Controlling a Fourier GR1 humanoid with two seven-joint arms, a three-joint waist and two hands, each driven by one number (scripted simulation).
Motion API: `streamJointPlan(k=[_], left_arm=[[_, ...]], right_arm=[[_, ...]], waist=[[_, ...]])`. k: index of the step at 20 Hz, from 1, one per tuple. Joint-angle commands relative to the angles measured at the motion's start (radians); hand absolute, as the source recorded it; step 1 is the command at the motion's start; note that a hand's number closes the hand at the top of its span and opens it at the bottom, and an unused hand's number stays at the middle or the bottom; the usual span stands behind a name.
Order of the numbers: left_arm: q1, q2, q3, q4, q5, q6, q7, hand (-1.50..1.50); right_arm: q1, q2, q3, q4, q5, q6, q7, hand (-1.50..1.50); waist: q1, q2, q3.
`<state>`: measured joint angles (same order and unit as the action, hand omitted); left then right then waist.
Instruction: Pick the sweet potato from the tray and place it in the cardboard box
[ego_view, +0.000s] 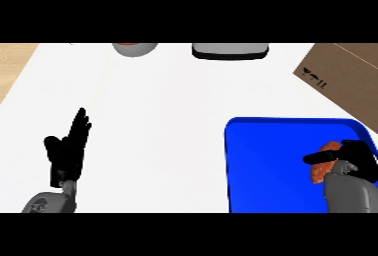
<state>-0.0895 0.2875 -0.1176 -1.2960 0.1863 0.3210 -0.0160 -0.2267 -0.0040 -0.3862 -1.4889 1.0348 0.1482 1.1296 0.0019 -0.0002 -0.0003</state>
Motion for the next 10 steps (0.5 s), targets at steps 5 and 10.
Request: streamJointPlan(k=[5, 10], left_arm=[[0.021, -0.034, 0.032, 0.003, -0.044, -0.02, -0.016, 0.0], [0.064, -0.018, 0.026, -0.117, -0.061, -0.034, 0.081, 0.0]], right_arm=[[-0.021, -0.042, 0.054, 0.056, 0.084, -0.079, 0.033, 1.5], [0.019, -0.057, 0.065, -0.011, 0.101, -0.029, 0.029, 1.5]], waist=[[0.0, 0.0, 0.0], [0.001, -0.001, 0.0]])
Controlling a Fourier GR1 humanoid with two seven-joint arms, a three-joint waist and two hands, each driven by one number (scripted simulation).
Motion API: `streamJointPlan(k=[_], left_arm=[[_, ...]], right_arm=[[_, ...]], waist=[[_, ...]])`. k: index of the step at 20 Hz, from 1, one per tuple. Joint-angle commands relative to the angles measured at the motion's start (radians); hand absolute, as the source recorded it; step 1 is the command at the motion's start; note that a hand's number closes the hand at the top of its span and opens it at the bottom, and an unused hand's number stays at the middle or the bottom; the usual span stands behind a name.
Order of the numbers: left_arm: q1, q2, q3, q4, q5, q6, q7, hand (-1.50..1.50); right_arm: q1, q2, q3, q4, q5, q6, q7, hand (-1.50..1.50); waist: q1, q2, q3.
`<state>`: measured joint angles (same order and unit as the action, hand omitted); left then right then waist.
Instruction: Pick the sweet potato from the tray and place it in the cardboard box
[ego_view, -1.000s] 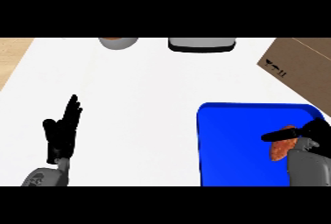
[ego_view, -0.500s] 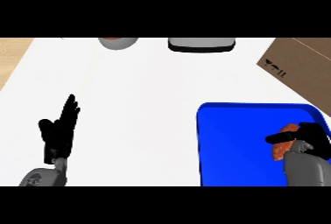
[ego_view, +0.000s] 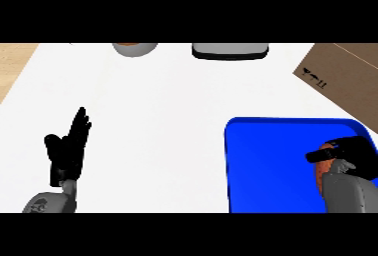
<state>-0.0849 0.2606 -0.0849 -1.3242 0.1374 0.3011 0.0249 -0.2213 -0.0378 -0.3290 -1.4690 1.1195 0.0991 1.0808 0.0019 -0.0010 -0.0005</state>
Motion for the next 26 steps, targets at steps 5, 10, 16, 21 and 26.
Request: streamJointPlan(k=[5, 10, 16, 21, 26], left_arm=[[-0.009, -0.014, 0.008, 0.043, -0.007, -0.021, -0.024, 0.0], [-0.035, -0.036, 0.003, 0.058, -0.021, -0.004, -0.031, 0.0], [-0.049, -0.017, 0.041, 0.078, -0.016, -0.033, -0.031, 0.0], [-0.024, -0.003, 0.052, 0.025, -0.015, -0.033, -0.002, 0.0], [-0.046, -0.041, 0.044, 0.068, -0.034, -0.016, -0.016, 0.0]], right_arm=[[-0.109, -0.032, 0.203, 0.096, -0.008, 0.117, -0.26, 1.5], [-0.195, -0.026, 0.376, 0.127, 0.006, 0.193, -0.431, 1.5], [-0.238, -0.085, 0.396, -0.024, 0.003, 0.241, -0.47, 1.5], [-0.347, -0.071, 0.385, -0.191, 0.027, 0.299, -0.345, 1.5], [-0.402, -0.174, 0.256, -0.385, -0.055, 0.446, -0.324, 1.5]], waist=[[0.029, 0.005, 0.001], [0.018, 0.004, 0.0], [-0.003, 0.0, 0.0], [0.0, 0.0, 0.0], [-0.01, -0.001, 0.0]])
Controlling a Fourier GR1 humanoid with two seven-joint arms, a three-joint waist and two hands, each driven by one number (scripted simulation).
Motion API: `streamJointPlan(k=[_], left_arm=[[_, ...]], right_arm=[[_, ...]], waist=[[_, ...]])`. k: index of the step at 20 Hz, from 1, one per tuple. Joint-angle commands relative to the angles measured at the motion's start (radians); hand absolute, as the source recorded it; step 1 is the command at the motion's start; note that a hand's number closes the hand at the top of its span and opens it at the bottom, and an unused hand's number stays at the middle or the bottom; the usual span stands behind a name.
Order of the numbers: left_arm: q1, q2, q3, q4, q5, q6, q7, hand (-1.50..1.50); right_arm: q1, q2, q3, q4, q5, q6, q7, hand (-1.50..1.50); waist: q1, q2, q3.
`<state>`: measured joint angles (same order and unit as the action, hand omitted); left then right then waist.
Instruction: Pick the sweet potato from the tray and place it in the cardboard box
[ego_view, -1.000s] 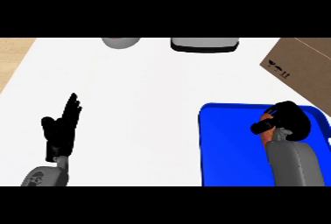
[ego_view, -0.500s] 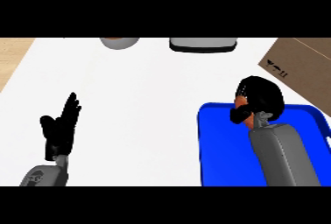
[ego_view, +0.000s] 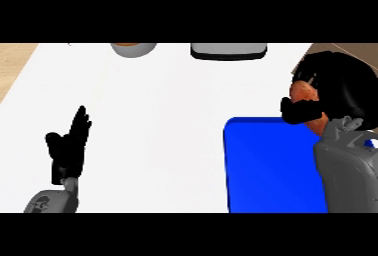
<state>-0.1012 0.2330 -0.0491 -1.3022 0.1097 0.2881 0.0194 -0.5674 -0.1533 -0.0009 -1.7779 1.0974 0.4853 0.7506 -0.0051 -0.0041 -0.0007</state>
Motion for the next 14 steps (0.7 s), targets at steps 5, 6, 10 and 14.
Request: streamJointPlan(k=[5, 6, 10, 14], left_arm=[[0.068, -0.002, 0.014, 0.0, -0.01, -0.037, -0.069, 0.0], [0.02, -0.004, 0.012, -0.035, -0.015, -0.023, -0.005, 0.0], [0.064, -0.053, -0.04, -0.09, -0.064, 0.035, 0.036, 0.0], [0.053, -0.041, -0.009, -0.037, -0.049, -0.01, -0.016, 0.0]], right_arm=[[-0.109, -0.186, -0.183, -0.033, -0.063, 0.122, -0.021, 1.5], [-0.101, -0.175, -0.164, -0.054, -0.041, 0.112, 0.006, 1.5], [-0.133, -0.269, -0.238, 0.073, -0.041, -0.005, -0.108, 1.5], [-0.119, -0.318, -0.319, 0.247, -0.071, -0.151, -0.239, 1.5]], waist=[[0.008, 0.003, 0.0], [0.006, 0.003, 0.001], [0.013, 0.004, 0.001], [0.013, 0.006, 0.001]])
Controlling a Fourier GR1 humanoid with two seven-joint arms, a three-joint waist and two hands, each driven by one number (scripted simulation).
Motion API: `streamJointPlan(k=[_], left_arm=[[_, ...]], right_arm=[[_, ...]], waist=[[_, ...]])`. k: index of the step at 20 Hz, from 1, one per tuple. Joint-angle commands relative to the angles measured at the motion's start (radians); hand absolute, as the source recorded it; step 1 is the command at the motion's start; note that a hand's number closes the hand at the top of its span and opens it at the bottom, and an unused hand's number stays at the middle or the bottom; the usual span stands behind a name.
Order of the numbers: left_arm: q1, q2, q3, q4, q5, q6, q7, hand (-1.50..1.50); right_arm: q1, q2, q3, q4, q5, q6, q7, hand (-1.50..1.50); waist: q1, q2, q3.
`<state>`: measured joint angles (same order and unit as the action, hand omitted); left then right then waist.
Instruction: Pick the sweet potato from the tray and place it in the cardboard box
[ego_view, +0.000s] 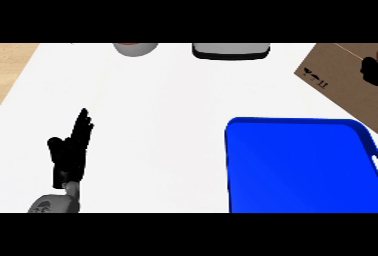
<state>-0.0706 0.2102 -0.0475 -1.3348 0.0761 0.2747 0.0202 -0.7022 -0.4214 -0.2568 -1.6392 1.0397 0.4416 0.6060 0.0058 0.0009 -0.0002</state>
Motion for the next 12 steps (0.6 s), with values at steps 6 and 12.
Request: streamJointPlan(k=[6, 12], left_arm=[[0.0, -0.046, -0.007, 0.025, -0.009, -0.01, -0.012, 0.0], [-0.059, -0.041, 0.017, 0.086, -0.019, -0.016, -0.041, 0.0]], right_arm=[[0.005, -0.112, -0.14, 0.374, -0.058, -0.267, -0.278, 1.5], [-0.145, -0.234, -0.19, 0.799, -0.054, -0.417, -0.472, 1.5]], waist=[[0.004, 0.003, 0.001], [0.019, 0.012, 0.001]])
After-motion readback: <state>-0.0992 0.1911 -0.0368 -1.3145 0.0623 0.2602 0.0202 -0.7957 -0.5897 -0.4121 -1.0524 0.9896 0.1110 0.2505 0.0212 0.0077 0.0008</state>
